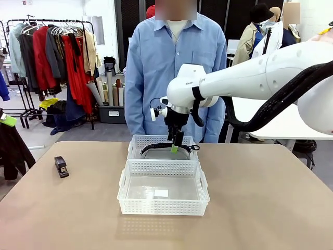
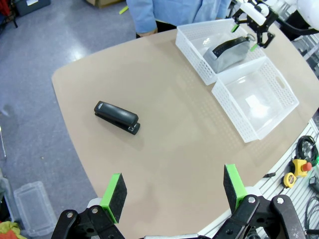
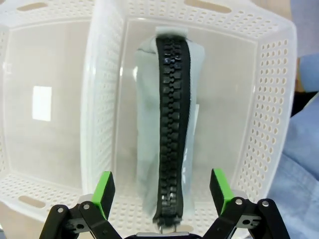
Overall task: Distribute items into two baskets.
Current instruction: Place the picked Pencil pouch into the Organizing basket as instructed by the person.
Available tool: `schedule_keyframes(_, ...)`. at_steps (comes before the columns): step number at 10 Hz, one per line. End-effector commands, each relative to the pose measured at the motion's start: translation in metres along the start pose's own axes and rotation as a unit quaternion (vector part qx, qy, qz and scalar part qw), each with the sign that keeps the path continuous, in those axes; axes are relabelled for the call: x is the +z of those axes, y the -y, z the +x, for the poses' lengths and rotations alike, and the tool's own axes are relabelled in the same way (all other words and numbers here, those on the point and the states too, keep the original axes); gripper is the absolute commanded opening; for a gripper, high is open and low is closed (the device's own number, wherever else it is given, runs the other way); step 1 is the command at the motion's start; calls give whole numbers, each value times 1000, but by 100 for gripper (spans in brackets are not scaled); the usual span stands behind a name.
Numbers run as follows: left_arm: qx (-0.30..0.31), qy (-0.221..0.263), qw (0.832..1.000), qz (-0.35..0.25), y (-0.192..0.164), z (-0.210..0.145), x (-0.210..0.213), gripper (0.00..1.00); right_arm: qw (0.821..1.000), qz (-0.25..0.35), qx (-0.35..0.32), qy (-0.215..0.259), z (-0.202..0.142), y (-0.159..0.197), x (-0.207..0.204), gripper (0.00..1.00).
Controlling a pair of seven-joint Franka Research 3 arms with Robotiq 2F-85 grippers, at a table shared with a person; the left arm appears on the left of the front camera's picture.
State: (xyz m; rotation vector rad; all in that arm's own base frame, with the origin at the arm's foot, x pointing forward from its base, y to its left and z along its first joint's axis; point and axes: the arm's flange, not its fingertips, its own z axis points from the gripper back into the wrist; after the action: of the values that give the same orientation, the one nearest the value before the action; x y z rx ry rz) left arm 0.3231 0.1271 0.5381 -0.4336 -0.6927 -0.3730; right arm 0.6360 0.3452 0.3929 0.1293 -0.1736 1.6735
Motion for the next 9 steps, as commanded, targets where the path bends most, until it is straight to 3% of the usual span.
schedule_keyframes(1, -1, 1, 1000, -2, 1, 0, 1, 100, 1000, 13, 14, 18, -4, -6, 25, 100)
schedule_keyframes(6, -1, 1, 1000, -2, 1, 0, 1, 100, 999, 26, 15, 14, -9, -28, 48, 100)
schedule_keyframes(9, -1, 1, 1000, -2, 1, 0, 1, 100, 1000, 10, 4, 9, 3, -14, 45, 100)
